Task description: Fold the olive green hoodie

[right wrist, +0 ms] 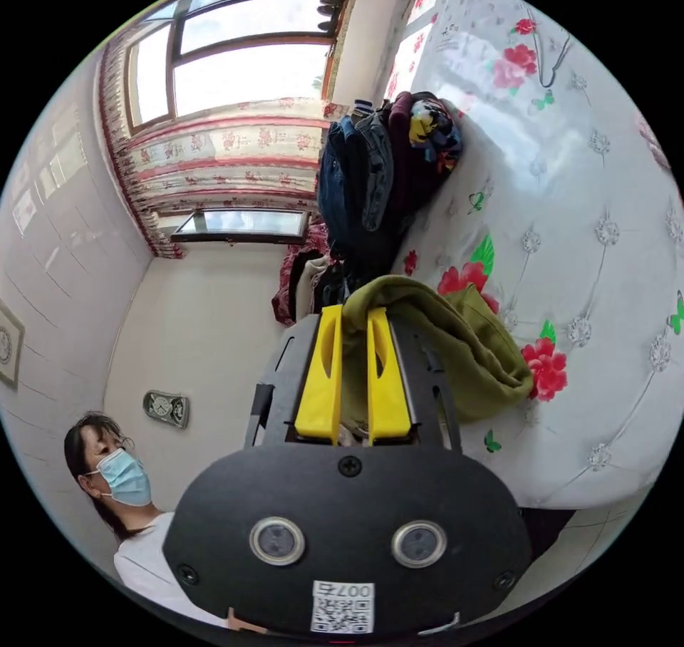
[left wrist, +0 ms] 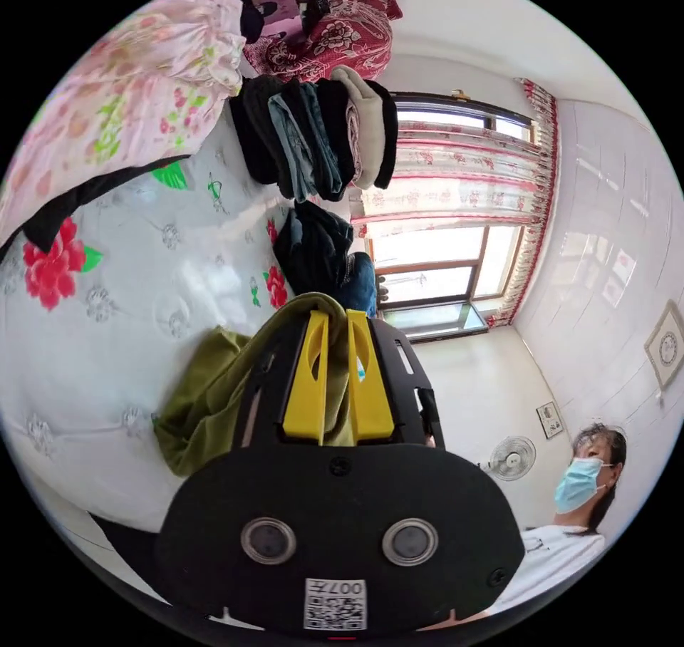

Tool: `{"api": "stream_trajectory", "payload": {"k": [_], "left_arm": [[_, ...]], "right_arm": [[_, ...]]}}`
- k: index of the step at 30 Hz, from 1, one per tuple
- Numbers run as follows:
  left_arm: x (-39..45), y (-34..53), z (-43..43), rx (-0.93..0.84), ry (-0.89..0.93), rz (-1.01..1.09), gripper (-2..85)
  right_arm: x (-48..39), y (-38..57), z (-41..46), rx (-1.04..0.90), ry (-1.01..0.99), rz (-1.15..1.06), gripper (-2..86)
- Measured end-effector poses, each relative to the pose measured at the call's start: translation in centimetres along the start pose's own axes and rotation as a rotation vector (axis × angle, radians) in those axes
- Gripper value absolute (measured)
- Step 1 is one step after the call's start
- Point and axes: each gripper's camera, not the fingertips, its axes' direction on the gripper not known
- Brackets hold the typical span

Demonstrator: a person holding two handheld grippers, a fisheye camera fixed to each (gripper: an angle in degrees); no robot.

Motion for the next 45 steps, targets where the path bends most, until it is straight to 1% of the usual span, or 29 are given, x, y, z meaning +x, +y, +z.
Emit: {"api": "stream_trajectory", "payload": {"k": [1,3,4,5,7,9,10,12,13,15,17,19,20,22,23,25,26,28,30,32,35,36,37,38,39,40,42,44,45], "left_arm": [[-0.4,-1.0,2.0,0.010,-0.015,0.000,9.0],[-0.5,-1.1,3.4,0.058,-0.070,0.008,11.3],[-0.1,-0.9,4.2,0.039,-0.116,0.066,11.4],[0.0,-0.6,4.6,0.012,-0.149,0.095,11.4],[-0.3,1.7,6.2,-0.137,-0.302,0.189,11.8],[-1.2,4.8,6.4,-0.205,-0.389,0.242,12.1],[-1.9,7.3,6.3,-0.231,-0.421,0.245,12.4],[-2.6,10.9,6.0,-0.234,-0.443,0.259,12.9],[-2.7,13.0,5.9,-0.224,-0.488,0.274,13.0],[-2.4,15.2,6.3,-0.220,-0.553,0.321,13.2],[-1.6,16.5,7.7,-0.267,-0.640,0.393,13.3],[-1.1,17.9,10.7,-0.416,-0.793,0.485,14.1],[-1.1,18.3,11.1,-0.435,-0.824,0.498,14.1],[-1.8,20.0,12.0,-0.475,-0.819,0.516,13.0],[-2.3,20.3,12.3,-0.489,-0.816,0.508,12.1],[-4.7,20.8,14.4,-0.547,-0.901,0.488,7.3],[-5.0,20.6,14.7,-0.556,-0.904,0.494,5.8],[-5.4,18.2,14.6,-0.601,-0.829,0.448,1.2],[-4.8,16.6,12.6,-0.567,-0.750,0.435,0.0],[-5.1,16.1,10.9,-0.537,-0.743,0.411,-0.4],[-8.5,16.9,9.7,-0.560,-0.761,0.340,-0.6],[-10.4,17.0,8.4,-0.512,-0.686,0.245,-0.5],[-12.0,16.8,6.9,-0.457,-0.589,0.125,-0.3],[-12.2,16.9,6.4,-0.444,-0.566,0.106,-0.1],[-11.5,17.3,6.2,-0.441,-0.573,0.143,0.2],[-10.1,17.7,6.2,-0.459,-0.625,0.218,0.4],[-8.0,18.1,5.8,-0.466,-0.688,0.301,0.4],[-6.3,18.1,4.4,-0.412,-0.690,0.339,1.5],[-5.6,18.0,3.4,-0.373,-0.652,0.336,2.3]], "right_arm": [[0.9,-1.6,1.6,0.007,0.048,-0.012,5.2],[2.8,-2.5,3.1,0.009,0.074,0.013,5.9],[4.1,-2.3,3.5,0.012,0.107,0.013,6.4],[4.7,-1.9,3.6,0.012,0.134,0.012,6.6],[7.1,0.5,3.0,0.019,0.270,-0.017,7.8],[9.6,3.0,2.0,0.013,0.330,-0.008,8.9],[11.4,4.7,1.3,0.011,0.347,0.025,9.5],[14.2,6.6,0.6,0.005,0.337,0.097,10.5],[15.6,7.5,0.4,0.006,0.326,0.121,11.1],[16.7,8.1,0.5,0.018,0.341,0.108,11.5],[17.0,7.9,1.2,0.012,0.374,0.065,11.6],[17.0,6.5,3.6,-0.083,0.445,-0.019,10.9],[16.9,6.1,4.3,-0.118,0.482,-0.043,10.7],[17.1,4.8,7.2,-0.278,0.665,-0.141,9.3],[17.2,4.6,7.7,-0.315,0.690,-0.161,8.9],[17.9,3.3,8.4,-0.410,0.716,-0.193,7.4],[18.1,3.0,8.3,-0.421,0.715,-0.194,7.1],[17.7,2.1,7.2,-0.419,0.659,-0.233,6.4],[16.9,2.0,6.3,-0.394,0.629,-0.286,6.2],[17.4,2.4,5.7,-0.362,0.606,-0.292,6.1],[21.7,3.7,5.4,-0.368,0.603,-0.201,6.4],[23.8,4.4,5.2,-0.360,0.603,-0.155,6.8],[25.5,4.9,4.5,-0.322,0.552,-0.107,7.3],[26.3,5.1,4.1,-0.301,0.505,-0.084,7.6],[27.6,5.4,3.2,-0.252,0.441,-0.020,8.2],[28.6,5.7,2.6,-0.213,0.393,0.029,8.7],[29.7,6.6,2.0,-0.153,0.352,0.074,9.5],[30.8,7.6,2.2,-0.115,0.339,0.118,10.1],[31.6,8.4,2.6,-0.090,0.331,0.147,10.4]]}}
